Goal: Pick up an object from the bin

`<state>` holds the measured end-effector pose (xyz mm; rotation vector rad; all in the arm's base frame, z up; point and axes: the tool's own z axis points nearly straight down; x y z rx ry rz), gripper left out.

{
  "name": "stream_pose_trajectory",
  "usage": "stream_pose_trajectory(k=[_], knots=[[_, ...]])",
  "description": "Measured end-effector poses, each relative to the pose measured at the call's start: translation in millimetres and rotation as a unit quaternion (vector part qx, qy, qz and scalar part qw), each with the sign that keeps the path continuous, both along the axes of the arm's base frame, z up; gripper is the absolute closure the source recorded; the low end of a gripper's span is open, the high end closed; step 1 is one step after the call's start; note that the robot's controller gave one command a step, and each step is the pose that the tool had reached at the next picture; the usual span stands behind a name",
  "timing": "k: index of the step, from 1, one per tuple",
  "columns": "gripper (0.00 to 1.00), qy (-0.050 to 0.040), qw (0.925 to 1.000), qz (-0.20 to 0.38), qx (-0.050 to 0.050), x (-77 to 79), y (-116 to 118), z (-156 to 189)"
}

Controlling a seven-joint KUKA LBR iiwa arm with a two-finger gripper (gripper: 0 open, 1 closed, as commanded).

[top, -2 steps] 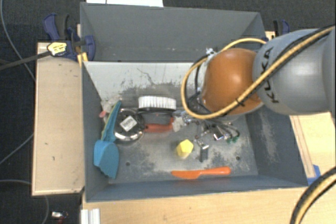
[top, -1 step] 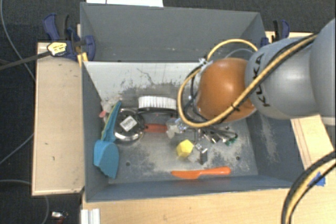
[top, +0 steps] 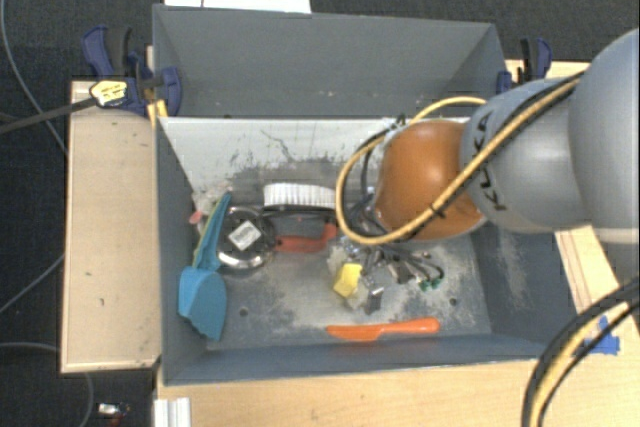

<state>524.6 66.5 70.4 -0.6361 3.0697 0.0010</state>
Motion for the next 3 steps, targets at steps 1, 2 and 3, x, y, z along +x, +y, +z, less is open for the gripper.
stream_pose_trajectory(k=[1,2,3], knots=[[1.0,0.0,1.0,0.0,0.0,-0.1,0,0],[1.0,0.0018,1.0,-0.001,0.0,-1.5,0,28],[1.0,0.0031,1.0,-0.001,0.0,-2.1,0,71]])
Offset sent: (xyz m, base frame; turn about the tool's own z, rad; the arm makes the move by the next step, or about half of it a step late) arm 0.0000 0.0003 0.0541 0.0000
